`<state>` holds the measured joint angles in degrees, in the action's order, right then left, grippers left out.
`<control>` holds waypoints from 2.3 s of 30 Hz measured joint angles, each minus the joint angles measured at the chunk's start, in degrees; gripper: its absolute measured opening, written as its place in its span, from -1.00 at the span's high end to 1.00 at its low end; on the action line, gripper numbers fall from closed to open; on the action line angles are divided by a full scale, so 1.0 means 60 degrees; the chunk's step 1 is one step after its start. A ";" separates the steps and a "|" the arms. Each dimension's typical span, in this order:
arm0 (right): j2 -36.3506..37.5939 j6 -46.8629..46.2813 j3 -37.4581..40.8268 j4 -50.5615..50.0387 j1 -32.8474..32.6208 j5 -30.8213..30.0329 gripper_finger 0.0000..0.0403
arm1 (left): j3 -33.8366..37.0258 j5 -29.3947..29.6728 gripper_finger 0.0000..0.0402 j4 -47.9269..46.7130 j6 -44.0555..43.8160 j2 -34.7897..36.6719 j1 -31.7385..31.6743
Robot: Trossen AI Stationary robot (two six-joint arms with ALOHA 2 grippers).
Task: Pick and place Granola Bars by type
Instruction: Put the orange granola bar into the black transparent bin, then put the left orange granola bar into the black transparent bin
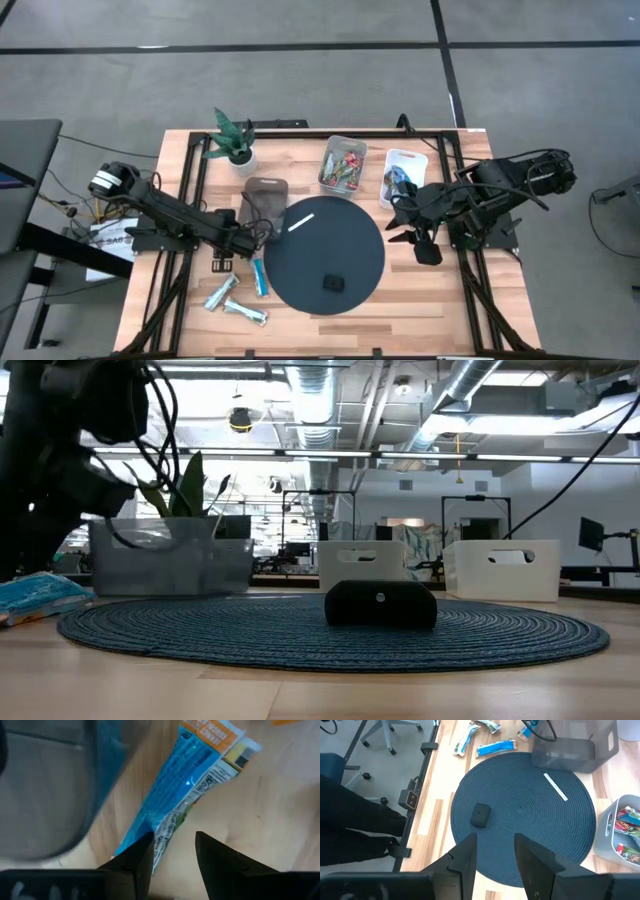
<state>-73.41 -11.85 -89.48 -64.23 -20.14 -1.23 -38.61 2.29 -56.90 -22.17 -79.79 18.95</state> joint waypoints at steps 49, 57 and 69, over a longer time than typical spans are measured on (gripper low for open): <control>0.0000 -0.0202 0.0001 0.0106 0.0004 -0.0022 0.39 | -0.3930 0.4258 1.00 -0.0362 -0.2336 0.3199 -0.2383; -0.0004 -0.0209 0.0001 0.0109 0.0004 -0.0029 0.39 | -0.3930 0.4074 0.97 0.0093 -0.2467 0.3114 -0.2908; -0.0004 -0.0201 0.0000 0.0073 0.0005 -0.0033 0.39 | -0.3930 0.0289 0.36 0.0159 -0.4553 0.3249 -0.2152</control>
<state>-73.43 -13.05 -89.48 -63.79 -20.11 -1.43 -62.19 4.02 -55.94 -49.49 -60.29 6.04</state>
